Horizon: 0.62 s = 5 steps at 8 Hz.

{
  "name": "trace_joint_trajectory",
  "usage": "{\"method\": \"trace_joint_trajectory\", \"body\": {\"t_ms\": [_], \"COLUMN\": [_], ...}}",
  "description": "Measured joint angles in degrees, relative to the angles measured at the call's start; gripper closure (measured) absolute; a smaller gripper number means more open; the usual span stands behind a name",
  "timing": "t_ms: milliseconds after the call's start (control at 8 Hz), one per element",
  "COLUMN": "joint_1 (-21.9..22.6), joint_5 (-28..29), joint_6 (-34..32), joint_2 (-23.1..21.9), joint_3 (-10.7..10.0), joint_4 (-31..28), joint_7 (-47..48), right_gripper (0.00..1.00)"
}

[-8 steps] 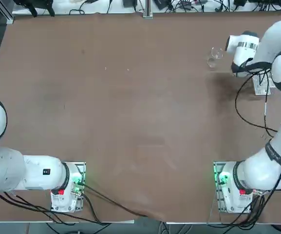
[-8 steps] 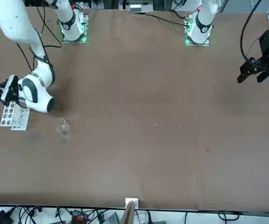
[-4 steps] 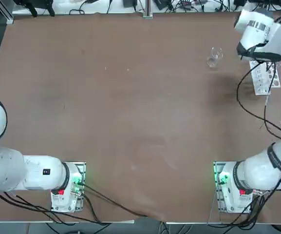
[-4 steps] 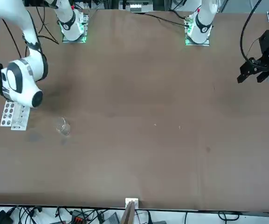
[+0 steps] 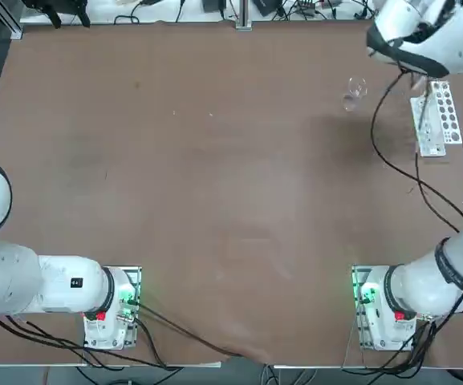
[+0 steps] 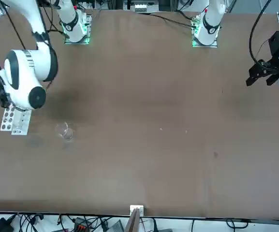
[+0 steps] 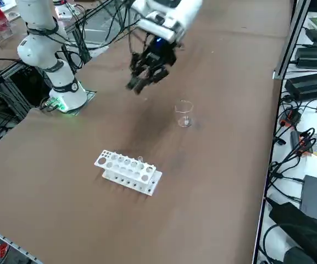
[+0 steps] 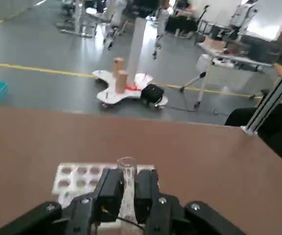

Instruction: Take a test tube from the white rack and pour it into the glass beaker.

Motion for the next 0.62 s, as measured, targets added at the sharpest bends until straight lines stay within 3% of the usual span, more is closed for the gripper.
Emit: {"method": "trace_joint_trajectory", "body": {"t_ms": [250, 625], "joint_1": [6.2, 7.7], "joint_5": [5.3, 14.3], "joint_6": [1.2, 5.8], "joint_2": [6.5, 11.3], "joint_3": [0.2, 0.1], "joint_4": [6.9, 13.2], "joint_7": [0.0, -3.3], "right_gripper": [0.82, 0.82]}}
